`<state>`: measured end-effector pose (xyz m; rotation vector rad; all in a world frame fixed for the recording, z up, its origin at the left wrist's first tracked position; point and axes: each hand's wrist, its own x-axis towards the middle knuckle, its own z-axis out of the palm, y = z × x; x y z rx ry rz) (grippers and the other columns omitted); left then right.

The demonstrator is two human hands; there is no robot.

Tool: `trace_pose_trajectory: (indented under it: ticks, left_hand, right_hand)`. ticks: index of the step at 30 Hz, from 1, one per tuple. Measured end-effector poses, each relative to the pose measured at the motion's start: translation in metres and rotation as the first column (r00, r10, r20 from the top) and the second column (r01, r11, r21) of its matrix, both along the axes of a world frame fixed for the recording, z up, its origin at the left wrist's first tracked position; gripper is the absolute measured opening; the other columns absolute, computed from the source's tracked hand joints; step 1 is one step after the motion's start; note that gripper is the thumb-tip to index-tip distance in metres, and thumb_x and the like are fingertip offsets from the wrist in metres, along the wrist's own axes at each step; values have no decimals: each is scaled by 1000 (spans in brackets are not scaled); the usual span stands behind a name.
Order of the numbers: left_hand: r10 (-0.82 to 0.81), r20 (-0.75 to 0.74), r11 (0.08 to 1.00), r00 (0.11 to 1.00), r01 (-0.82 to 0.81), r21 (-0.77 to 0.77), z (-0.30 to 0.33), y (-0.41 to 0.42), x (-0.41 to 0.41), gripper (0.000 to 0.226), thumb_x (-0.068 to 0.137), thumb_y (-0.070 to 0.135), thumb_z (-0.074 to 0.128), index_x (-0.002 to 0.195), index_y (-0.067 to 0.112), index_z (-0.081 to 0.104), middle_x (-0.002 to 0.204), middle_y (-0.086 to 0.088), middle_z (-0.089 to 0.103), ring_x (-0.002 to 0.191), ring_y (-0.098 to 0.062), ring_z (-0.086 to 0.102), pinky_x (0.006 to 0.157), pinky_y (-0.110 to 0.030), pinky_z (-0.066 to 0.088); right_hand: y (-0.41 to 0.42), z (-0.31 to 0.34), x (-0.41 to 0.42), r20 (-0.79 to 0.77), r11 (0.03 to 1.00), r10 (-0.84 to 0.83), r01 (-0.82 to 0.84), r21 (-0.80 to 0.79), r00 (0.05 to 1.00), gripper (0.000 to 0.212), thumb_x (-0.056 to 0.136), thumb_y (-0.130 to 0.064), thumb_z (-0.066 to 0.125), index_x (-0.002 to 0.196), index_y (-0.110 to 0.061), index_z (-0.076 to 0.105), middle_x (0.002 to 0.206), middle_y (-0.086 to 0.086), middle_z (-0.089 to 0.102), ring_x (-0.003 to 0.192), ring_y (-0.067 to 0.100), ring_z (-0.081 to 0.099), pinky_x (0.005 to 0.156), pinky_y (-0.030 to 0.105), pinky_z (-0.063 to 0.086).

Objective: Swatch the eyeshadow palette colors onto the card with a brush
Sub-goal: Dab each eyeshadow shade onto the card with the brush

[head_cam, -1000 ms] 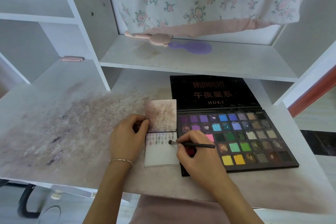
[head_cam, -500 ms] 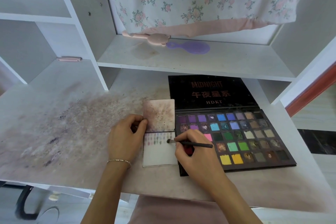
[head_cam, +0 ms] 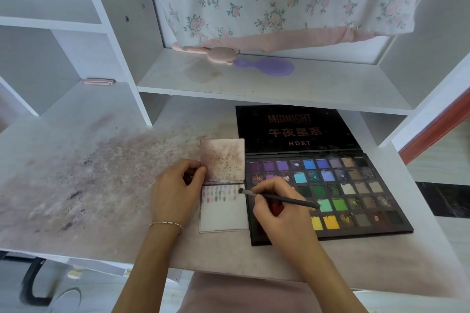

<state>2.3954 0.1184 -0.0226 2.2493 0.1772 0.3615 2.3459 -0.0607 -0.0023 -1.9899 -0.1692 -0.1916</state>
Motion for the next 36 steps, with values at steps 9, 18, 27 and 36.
trace_pose_trajectory:
  ticks: [9,18,27,36]
  left_hand:
    - [0,-8,1000,1000,0,-1,1,1,-1,8,83,23,60,79,29,63,70,17,59,68,3,53,56,-13,31]
    - [-9,-7,1000,1000,9,14,-1,1,-1,7,84,21,61,81,27,62,73,11,60,67,0,50,58,-15,33]
    - [-6,-8,1000,1000,6,21,1,-2,-2,5,84,19,61,83,21,65,76,7,60,72,-13,53,60,-24,36]
    - [-14,-13,999,1000,14,-34,4,-4,-3,11,83,16,62,77,25,62,73,4,62,72,-17,56,68,-27,37]
  right_hand:
    - [-42,0,-3,65,967,-200,187,172,978,35,84,4,54,79,-31,61,78,-10,62,64,6,57,53,14,46]
    - [-104,0,-11,59,892,-445,437,118,893,34,88,-1,50,81,-33,57,79,-6,63,71,-2,60,56,16,52]
    - [-140,-7,-11,76,738,-674,675,11,735,12,89,-5,48,91,-16,53,70,-11,54,65,-16,52,49,0,38]
    - [-141,-9,-9,44,724,-682,683,-100,730,7,90,-9,50,90,-15,54,67,-13,52,58,0,53,45,5,39]
